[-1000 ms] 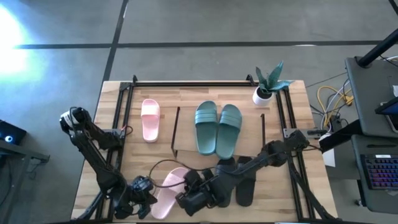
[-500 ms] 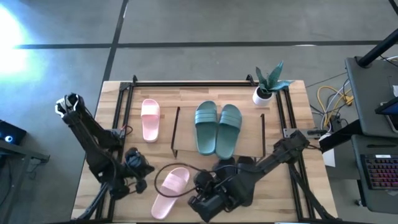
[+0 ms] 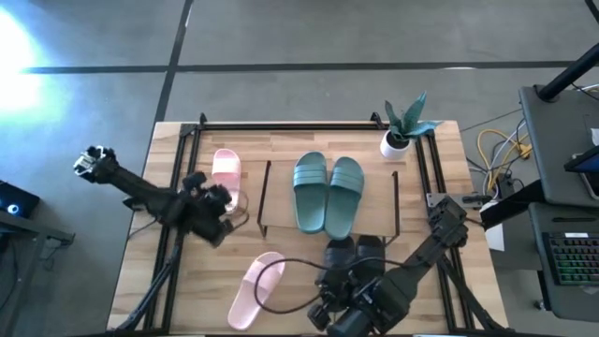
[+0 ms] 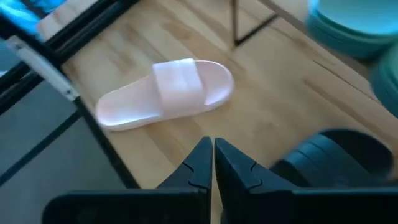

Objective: Pick and place slides into the shelf
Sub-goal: Put the pink slide under the shelf

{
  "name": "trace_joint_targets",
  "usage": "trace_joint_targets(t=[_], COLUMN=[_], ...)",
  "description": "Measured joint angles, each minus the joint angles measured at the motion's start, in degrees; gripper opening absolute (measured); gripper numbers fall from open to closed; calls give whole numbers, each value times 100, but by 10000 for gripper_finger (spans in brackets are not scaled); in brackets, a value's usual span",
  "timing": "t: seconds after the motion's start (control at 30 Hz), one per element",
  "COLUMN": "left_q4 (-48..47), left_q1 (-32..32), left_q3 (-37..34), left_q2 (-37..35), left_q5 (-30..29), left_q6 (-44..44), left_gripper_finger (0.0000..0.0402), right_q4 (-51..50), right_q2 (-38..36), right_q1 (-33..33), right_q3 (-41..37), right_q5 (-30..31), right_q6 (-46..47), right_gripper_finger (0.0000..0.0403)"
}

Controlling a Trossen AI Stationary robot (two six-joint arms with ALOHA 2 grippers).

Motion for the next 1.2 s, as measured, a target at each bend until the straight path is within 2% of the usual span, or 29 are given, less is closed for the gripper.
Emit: trace_joint_targets(t=[0.2, 0.33, 0.47, 0.57, 0.7, 0.87, 1.0, 1.1, 1.2], left_q4=[-65, -48, -3, 214, 319, 413, 459, 657, 903], left_q1=[1164, 1757, 2219, 2482, 2742, 2871, 2871, 2871, 2891], left_q3=[8, -66, -263, -419, -413, -401, -423, -480, -642], left_q2=[134, 409, 881, 1269, 1739, 2003, 1770, 1202, 489], left_q5=[5, 78, 262, 143, -331, -119, -109, -87, 206], left_q6=[1434, 2440, 3331, 3833, 4010, 4179, 4227, 4481, 4826], left_gripper_finger=[148, 185, 191, 191, 191, 191, 191, 191, 191], right_q4=[-758, -1171, -1246, -1245, -1241, -1241, -1243, -1242, -1245], right_q2=[-2, -2, -2, -2, -2, -2, -2, -2, -2], right_q1=[207, 329, 382, 381, 329, 318, 319, 318, 318], right_q3=[-5, -15, -57, -68, -74, -74, -74, -76, -76], right_q5=[-223, -306, -303, -306, -308, -320, -513, -612, -612], right_q6=[1020, 1497, 1639, 1661, 1663, 1824, 1985, 2022, 2069], right_gripper_finger=[51, 90, 125, 143, 155, 155, 157, 157, 157])
